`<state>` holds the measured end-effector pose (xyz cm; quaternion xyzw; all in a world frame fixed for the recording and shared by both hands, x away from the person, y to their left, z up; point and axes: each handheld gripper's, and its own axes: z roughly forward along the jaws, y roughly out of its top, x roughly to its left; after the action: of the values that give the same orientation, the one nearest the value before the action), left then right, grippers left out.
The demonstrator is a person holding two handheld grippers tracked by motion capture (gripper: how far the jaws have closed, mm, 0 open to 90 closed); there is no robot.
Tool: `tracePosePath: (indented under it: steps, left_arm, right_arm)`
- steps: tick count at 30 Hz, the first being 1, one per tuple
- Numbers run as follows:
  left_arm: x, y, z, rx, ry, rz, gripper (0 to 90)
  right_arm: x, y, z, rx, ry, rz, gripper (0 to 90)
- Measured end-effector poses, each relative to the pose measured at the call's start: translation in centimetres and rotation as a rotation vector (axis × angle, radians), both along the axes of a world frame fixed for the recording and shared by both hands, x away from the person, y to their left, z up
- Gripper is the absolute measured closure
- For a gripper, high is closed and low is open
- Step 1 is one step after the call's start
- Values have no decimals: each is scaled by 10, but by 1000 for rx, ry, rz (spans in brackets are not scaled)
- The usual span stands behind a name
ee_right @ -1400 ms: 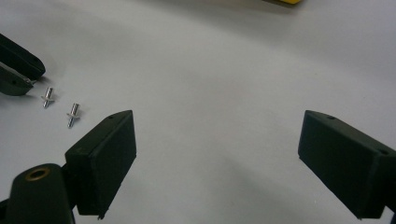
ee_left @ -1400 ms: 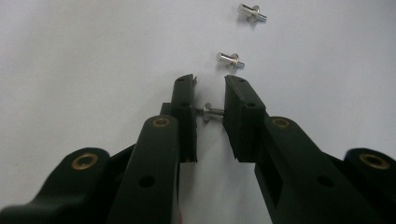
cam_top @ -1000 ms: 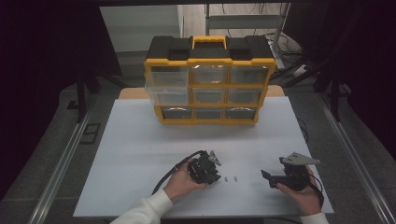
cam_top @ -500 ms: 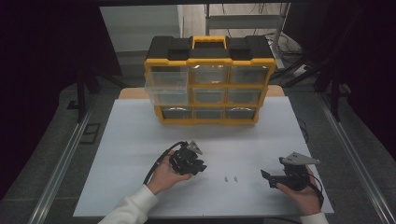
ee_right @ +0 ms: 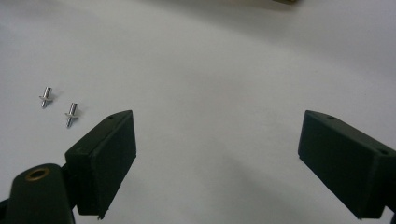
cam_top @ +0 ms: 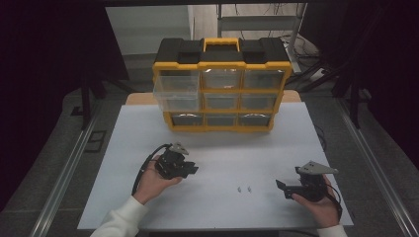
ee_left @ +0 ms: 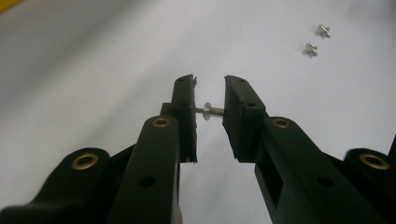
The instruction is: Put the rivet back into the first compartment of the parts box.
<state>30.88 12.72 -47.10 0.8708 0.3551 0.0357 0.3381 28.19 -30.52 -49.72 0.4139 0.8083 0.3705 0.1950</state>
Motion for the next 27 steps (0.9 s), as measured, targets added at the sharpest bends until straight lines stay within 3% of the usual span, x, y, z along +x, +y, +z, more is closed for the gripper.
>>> tracePosePath:
  steps: [18,27]
  left_arm:
    - [2,45,15,-14,-22,101,753]
    - [4,68,30,-15,-50,154,753]
  right_arm:
    - [0,0,0,1,-1,-2,118]
    - [-1,1,0,3,-6,4,113]
